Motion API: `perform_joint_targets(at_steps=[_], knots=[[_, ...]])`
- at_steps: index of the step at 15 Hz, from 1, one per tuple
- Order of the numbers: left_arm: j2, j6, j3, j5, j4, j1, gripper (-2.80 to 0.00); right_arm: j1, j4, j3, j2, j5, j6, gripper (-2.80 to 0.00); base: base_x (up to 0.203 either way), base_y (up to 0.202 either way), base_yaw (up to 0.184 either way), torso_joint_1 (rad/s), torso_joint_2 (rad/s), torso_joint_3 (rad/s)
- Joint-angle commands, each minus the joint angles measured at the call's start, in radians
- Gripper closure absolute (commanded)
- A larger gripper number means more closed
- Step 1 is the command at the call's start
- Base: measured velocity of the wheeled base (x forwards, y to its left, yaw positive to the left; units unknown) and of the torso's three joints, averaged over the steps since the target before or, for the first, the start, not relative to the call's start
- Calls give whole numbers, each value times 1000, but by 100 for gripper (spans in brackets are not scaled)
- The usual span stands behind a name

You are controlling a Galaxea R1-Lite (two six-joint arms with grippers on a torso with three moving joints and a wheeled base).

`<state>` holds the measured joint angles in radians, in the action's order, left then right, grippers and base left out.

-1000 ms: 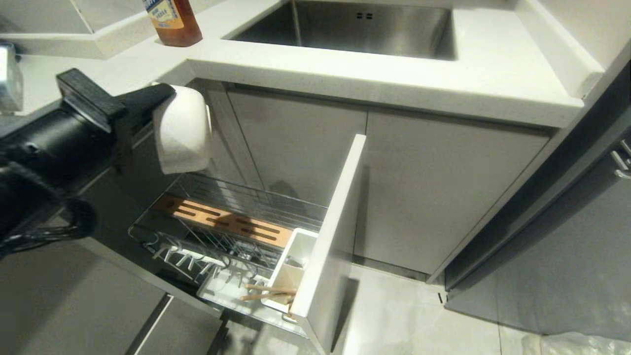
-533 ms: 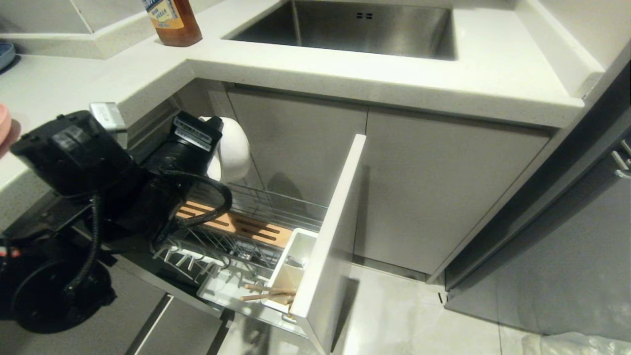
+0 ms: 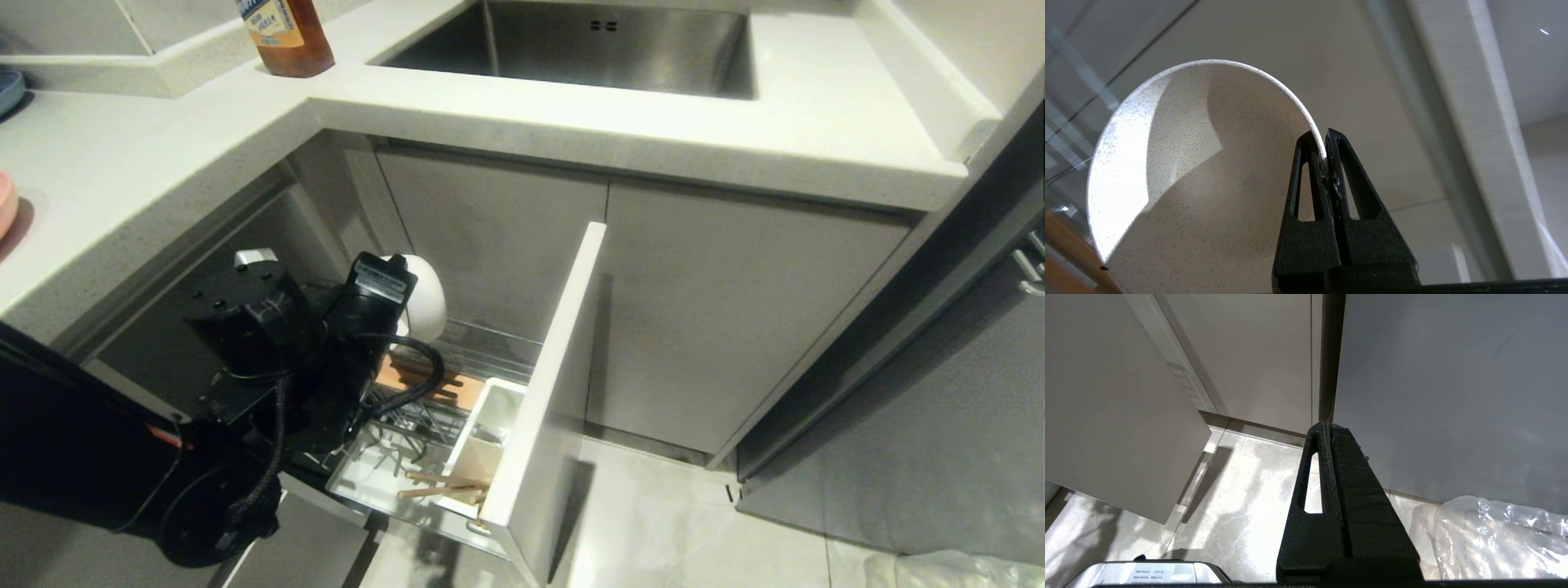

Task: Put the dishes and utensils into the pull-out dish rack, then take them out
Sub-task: Pick up the bowl and place it in the cupboard

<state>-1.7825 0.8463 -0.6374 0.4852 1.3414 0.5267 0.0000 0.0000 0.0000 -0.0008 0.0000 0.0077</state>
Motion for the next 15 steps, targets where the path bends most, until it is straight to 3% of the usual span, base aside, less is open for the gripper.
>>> perform_joint_targets(at_steps=[1, 6, 8, 13, 15], knots=[[-46, 20, 1, 14, 11, 4, 0, 0, 0, 0, 1, 0, 0, 0, 0, 0, 0, 0, 0, 0], [-130, 63, 15, 29, 184, 0, 0, 0, 0, 0, 1, 0, 0, 0, 0, 0, 0, 0, 0, 0], [-153, 66, 16, 29, 189, -1, 0, 0, 0, 0, 1, 0, 0, 0, 0, 0, 0, 0, 0, 0], [-220, 160, 11, 16, 189, -41, 0, 0, 0, 0, 1, 0, 0, 0, 0, 0, 0, 0, 0, 0], [-233, 164, 6, 7, 189, -43, 0, 0, 0, 0, 1, 0, 0, 0, 0, 0, 0, 0, 0, 0]])
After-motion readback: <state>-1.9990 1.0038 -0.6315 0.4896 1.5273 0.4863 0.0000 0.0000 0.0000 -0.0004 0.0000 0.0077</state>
